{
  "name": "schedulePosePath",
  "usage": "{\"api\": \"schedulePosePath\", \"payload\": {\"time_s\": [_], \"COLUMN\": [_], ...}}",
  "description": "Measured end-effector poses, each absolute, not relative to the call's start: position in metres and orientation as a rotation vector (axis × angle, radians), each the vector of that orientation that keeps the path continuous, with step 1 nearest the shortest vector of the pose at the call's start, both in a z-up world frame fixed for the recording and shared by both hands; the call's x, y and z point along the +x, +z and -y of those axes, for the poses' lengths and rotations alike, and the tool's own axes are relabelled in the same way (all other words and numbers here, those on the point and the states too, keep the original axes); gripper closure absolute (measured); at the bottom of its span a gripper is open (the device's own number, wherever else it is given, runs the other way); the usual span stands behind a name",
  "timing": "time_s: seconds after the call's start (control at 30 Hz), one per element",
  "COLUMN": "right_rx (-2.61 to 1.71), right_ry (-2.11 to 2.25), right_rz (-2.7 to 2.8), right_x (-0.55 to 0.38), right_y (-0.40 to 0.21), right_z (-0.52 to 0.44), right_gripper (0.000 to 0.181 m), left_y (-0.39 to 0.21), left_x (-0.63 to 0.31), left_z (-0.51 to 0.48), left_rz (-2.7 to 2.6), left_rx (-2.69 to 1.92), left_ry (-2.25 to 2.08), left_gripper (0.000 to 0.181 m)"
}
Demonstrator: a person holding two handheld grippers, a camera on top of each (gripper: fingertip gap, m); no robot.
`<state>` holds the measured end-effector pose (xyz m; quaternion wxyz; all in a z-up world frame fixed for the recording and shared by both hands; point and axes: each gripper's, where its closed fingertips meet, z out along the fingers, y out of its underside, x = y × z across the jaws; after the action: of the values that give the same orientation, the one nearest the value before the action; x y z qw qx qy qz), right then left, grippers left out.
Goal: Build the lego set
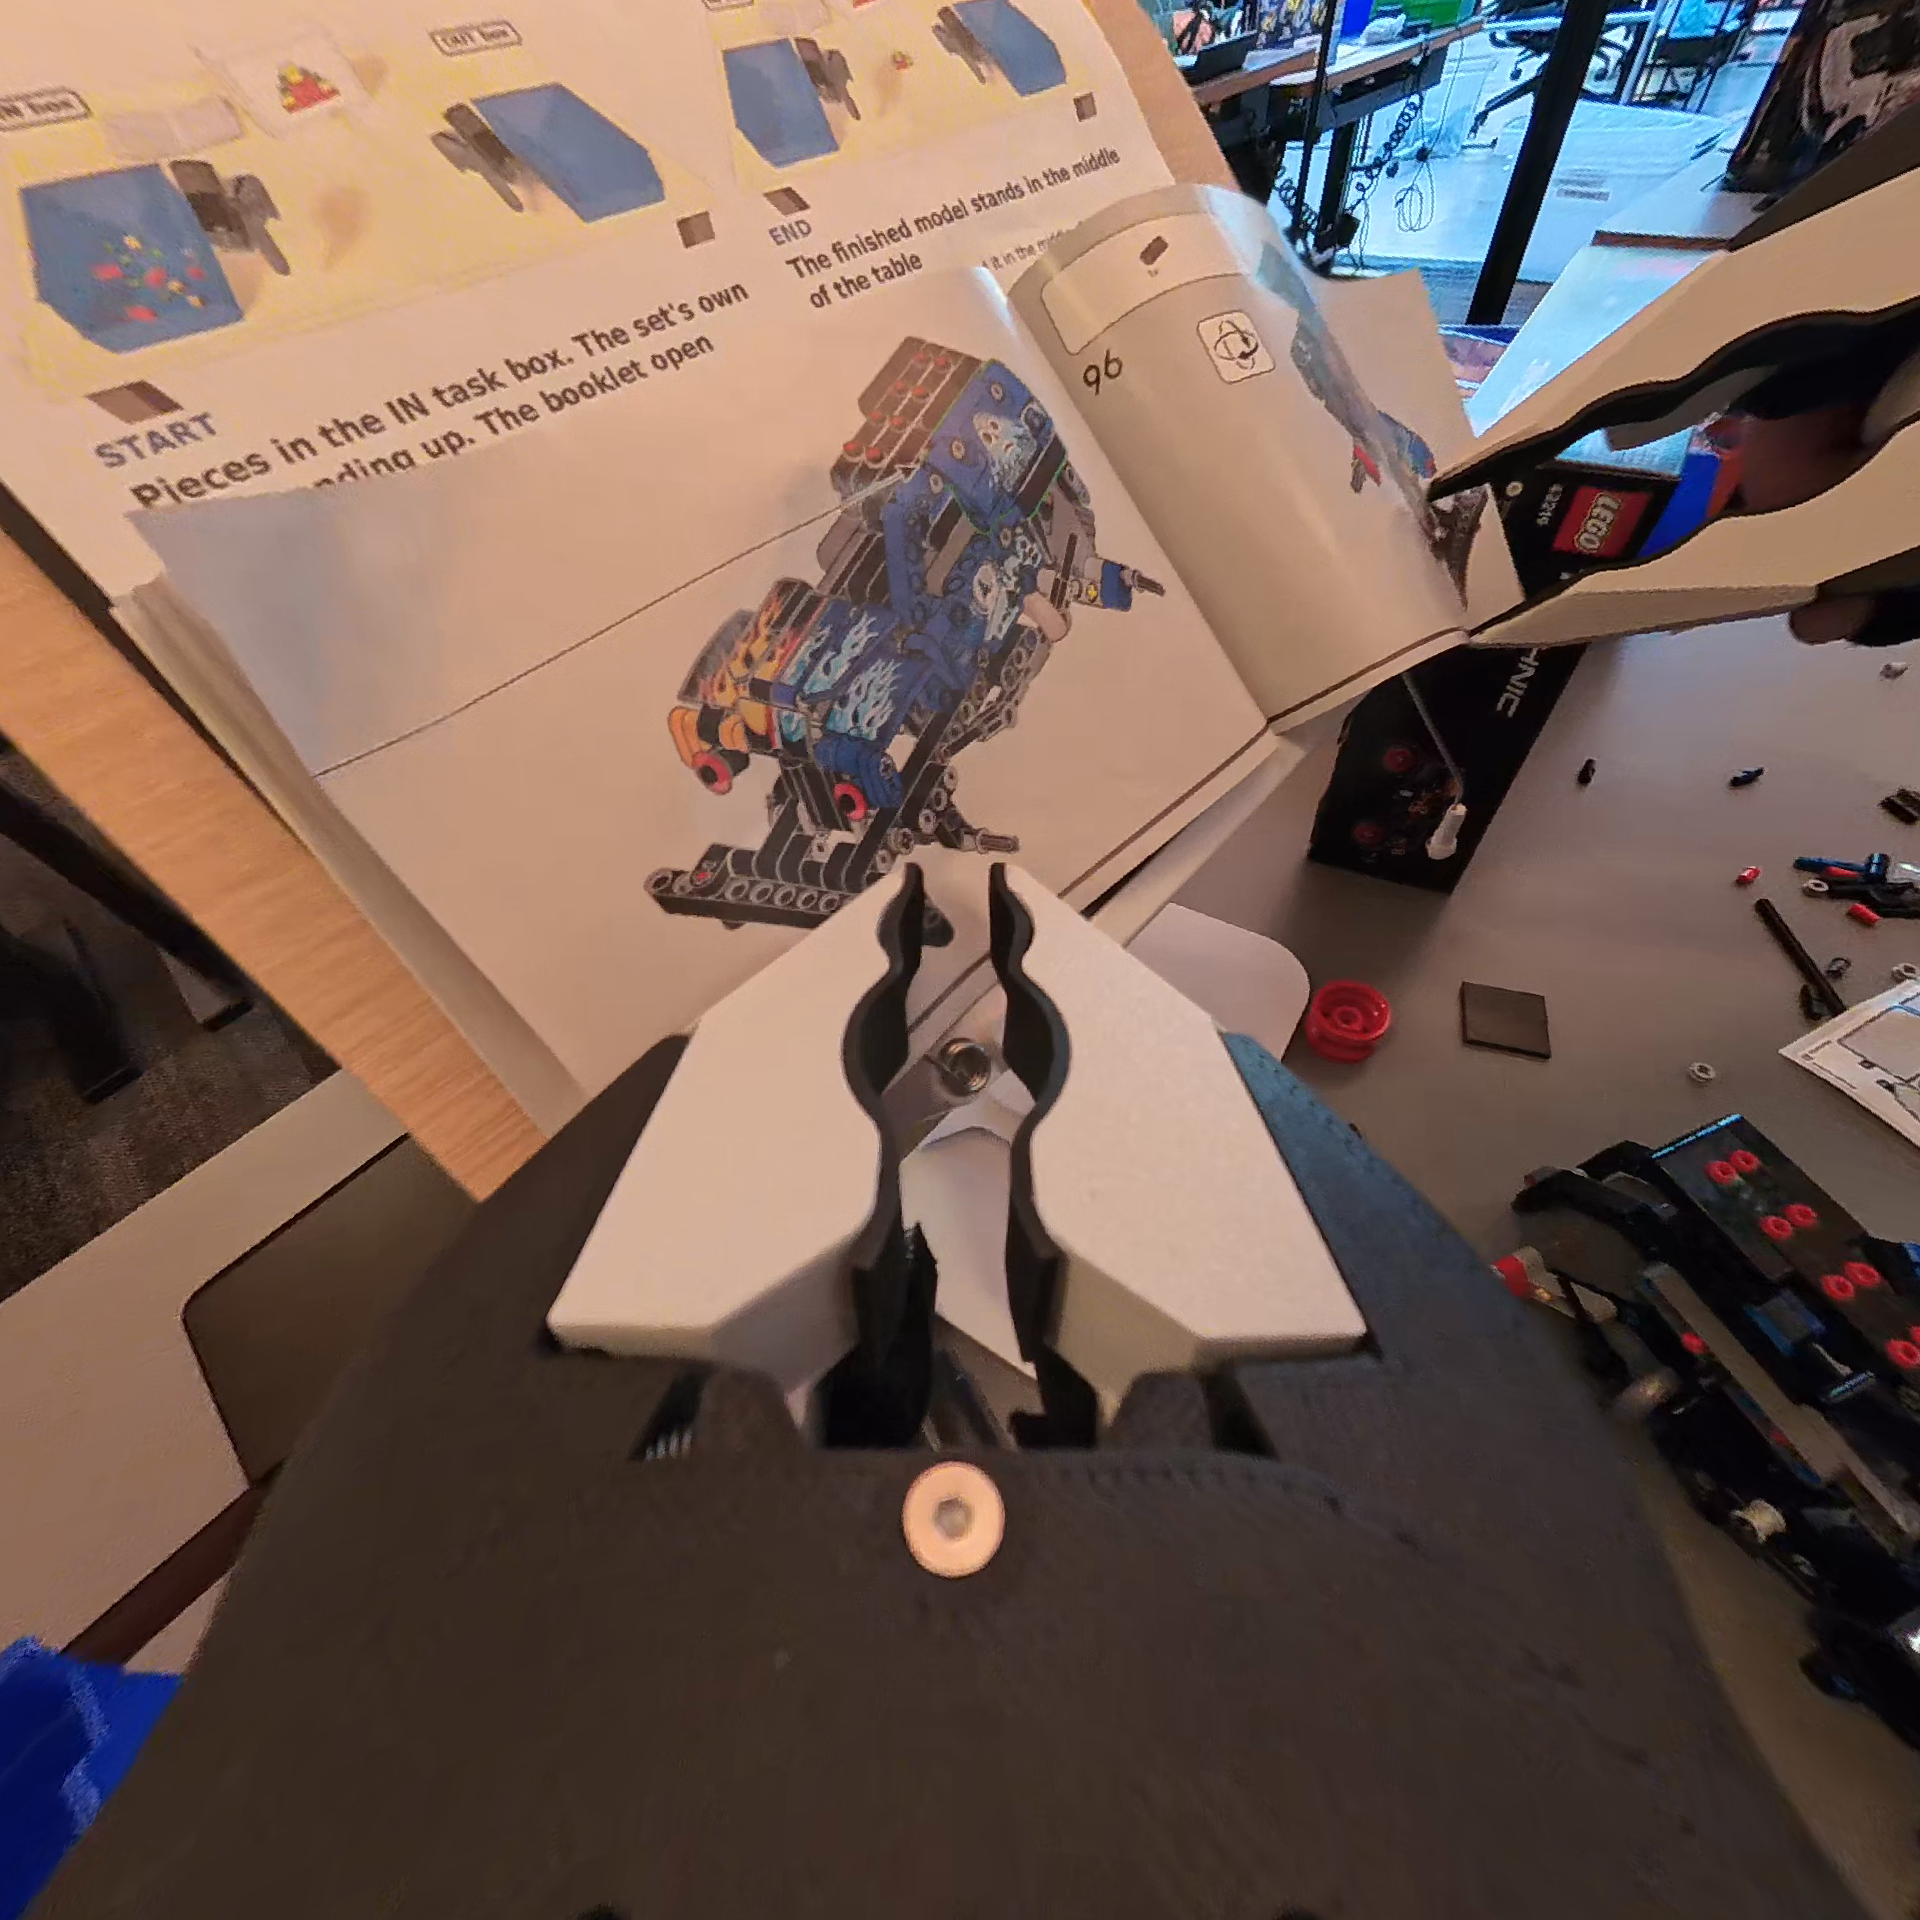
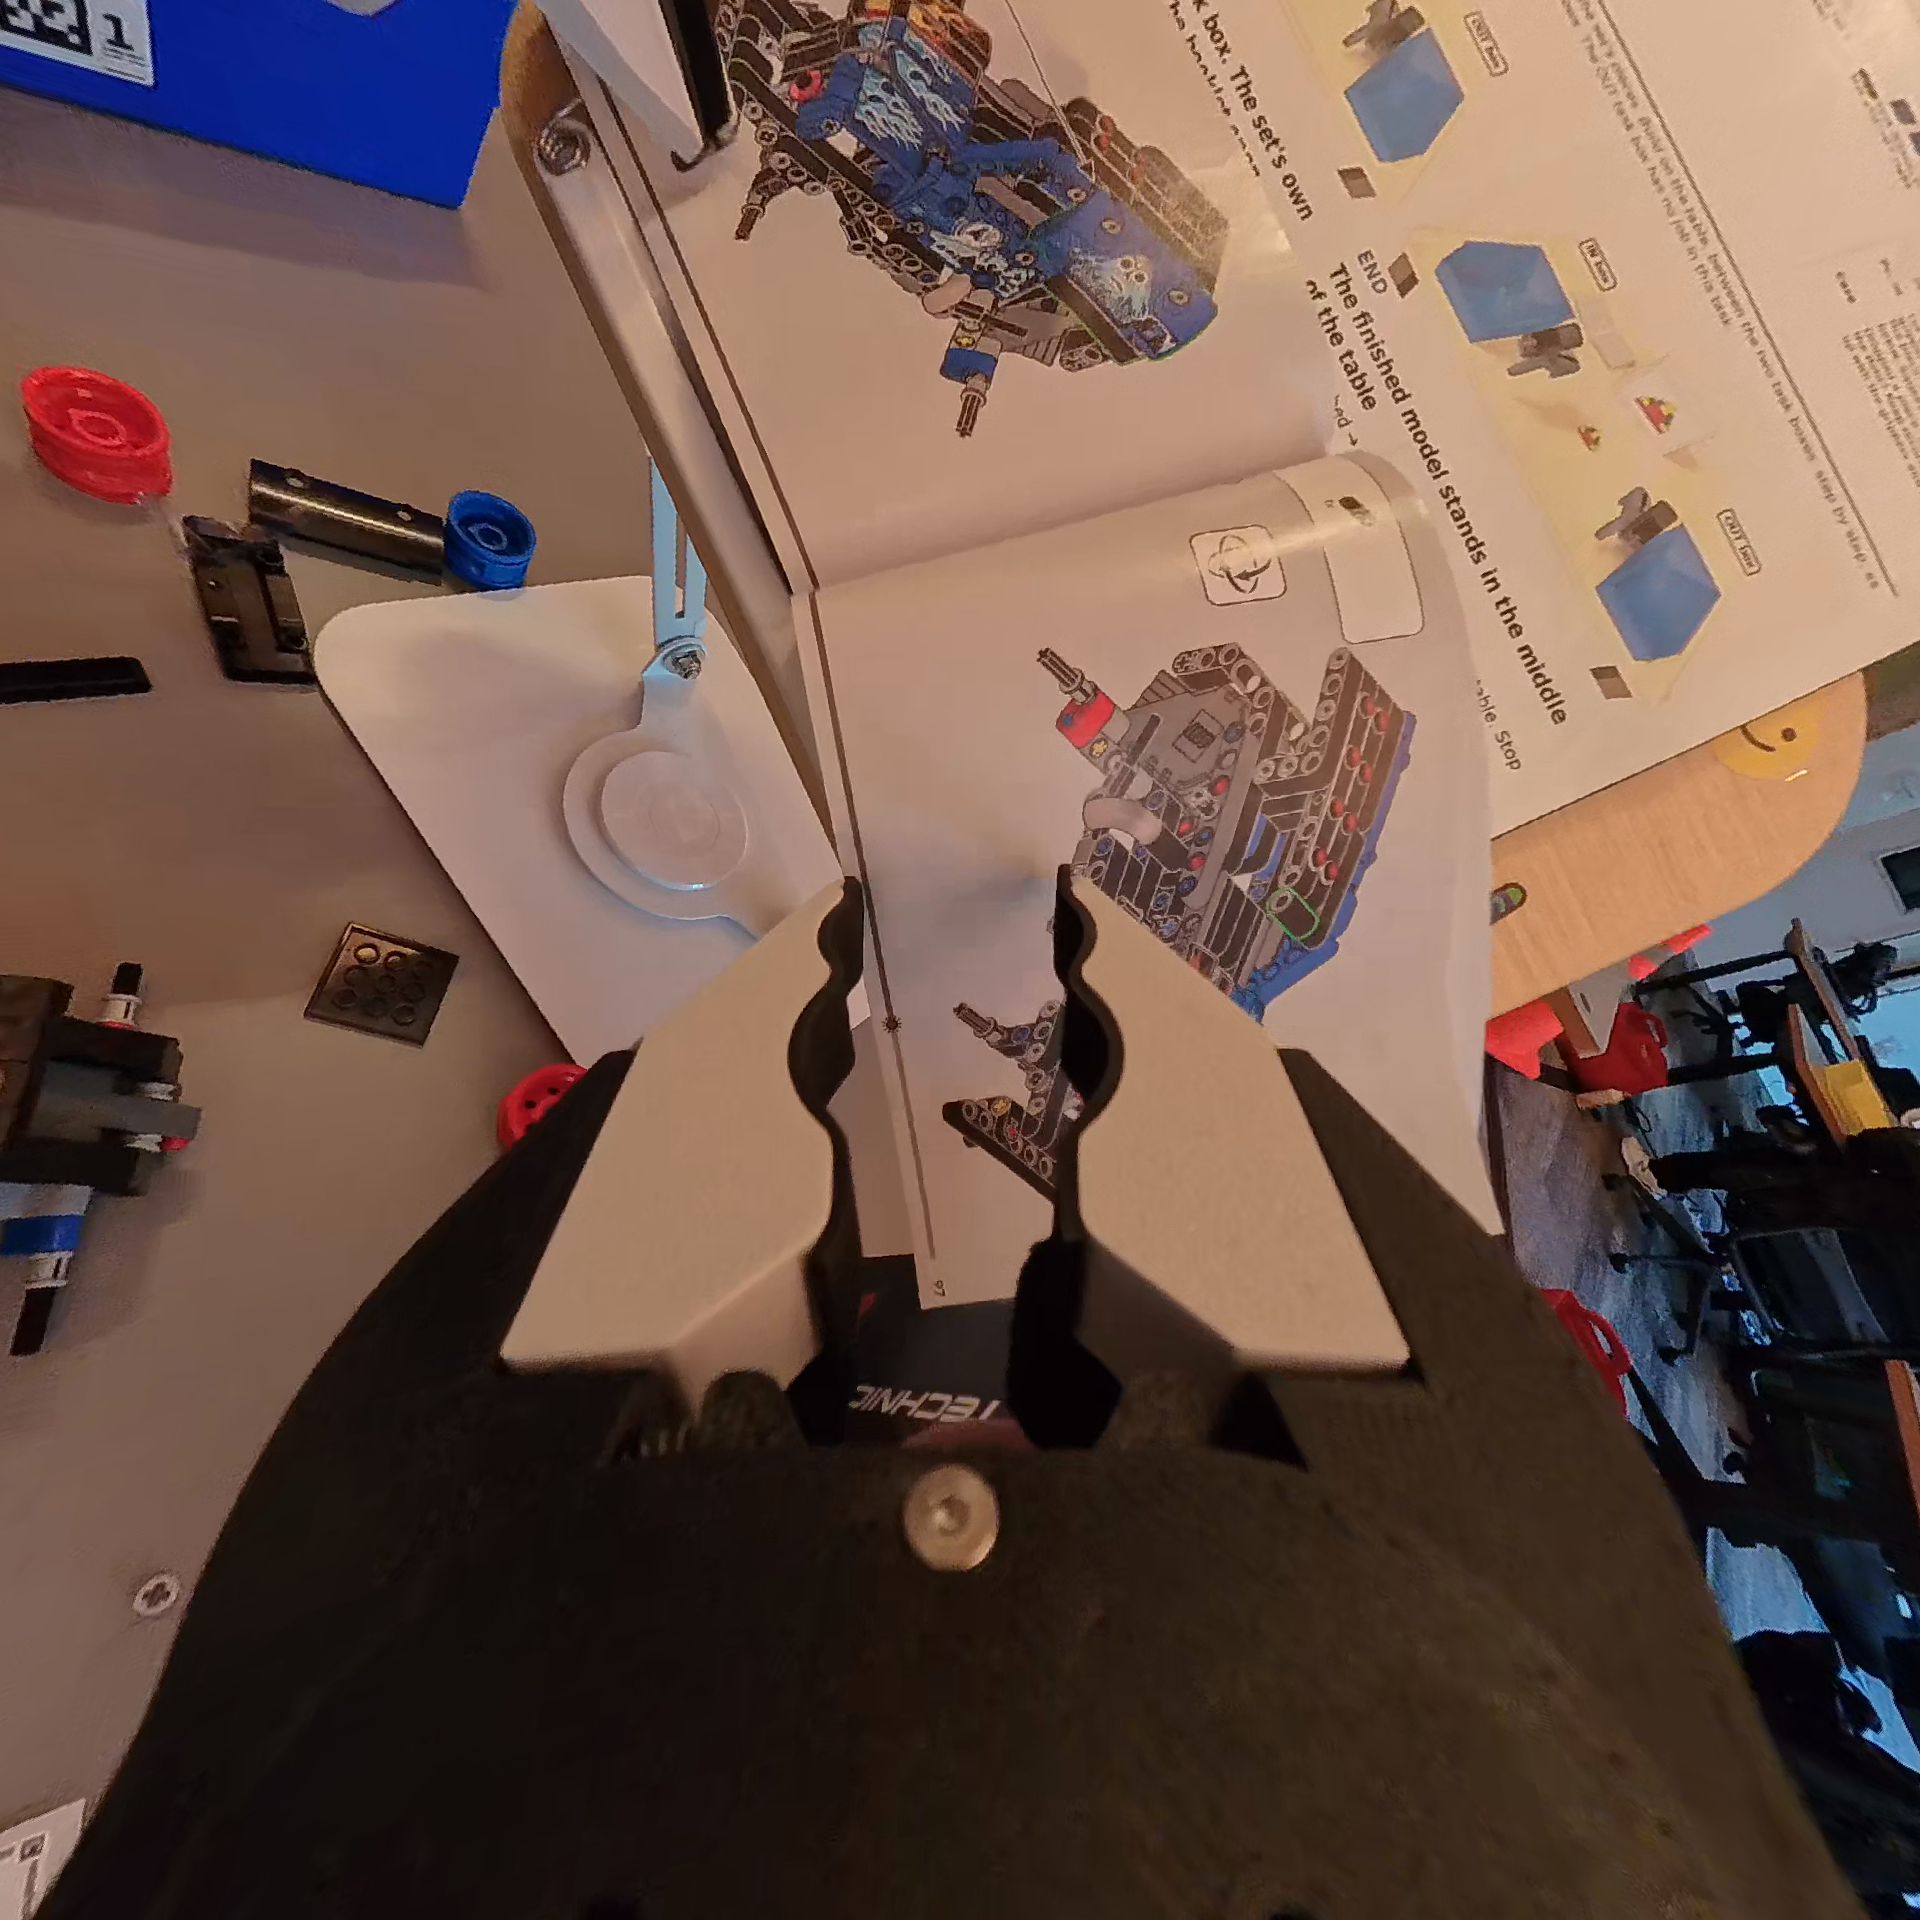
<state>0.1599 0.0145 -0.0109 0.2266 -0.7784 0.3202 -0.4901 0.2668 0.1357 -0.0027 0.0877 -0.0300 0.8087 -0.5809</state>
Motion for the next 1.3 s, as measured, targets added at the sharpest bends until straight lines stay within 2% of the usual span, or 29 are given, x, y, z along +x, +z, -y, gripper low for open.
{"api": "schedulePosePath", "payload": {"time_s": [0.23,0.5,0.7,0.8,0.9,1.13,1.3], "right_rx": [-2.127,-2.019,-2.174,-2.232,-2.215,-2.079,-2.072], "right_ry": [-1.368,-1.396,-1.304,-1.238,-1.145,-0.991,-0.973], "right_rz": [-0.843,-0.751,-0.694,-0.715,-0.781,-0.915,-0.949], "right_x": [0.151,0.119,0.085,0.066,0.054,0.042,0.046], "right_y": [0.007,0.055,0.017,-0.014,-0.044,-0.093,-0.110], "right_z": [-0.020,-0.050,-0.086,-0.090,-0.090,-0.093,-0.084], "right_gripper": [0.146,0.148,0.148,0.147,0.147,0.151,0.150], "left_y": [0.015,0.051,0.066,0.032,-0.031,-0.175,-0.205], "left_x": [0.268,0.250,0.194,0.171,0.146,0.151,0.136], "left_z": [-0.149,-0.164,-0.143,-0.137,-0.158,-0.232,-0.237], "left_rz": [-2.349,-2.250,-2.266,-2.369,-2.573,-2.972,-3.067], "left_rx": [-0.093,-0.020,0.234,0.407,0.557,0.386,0.408], "left_ry": [-1.745,-1.690,-1.586,-1.316,-1.052,-0.536,-0.527], "left_gripper": [0.170,0.170,0.169,0.166,0.165,0.151,0.151]}}
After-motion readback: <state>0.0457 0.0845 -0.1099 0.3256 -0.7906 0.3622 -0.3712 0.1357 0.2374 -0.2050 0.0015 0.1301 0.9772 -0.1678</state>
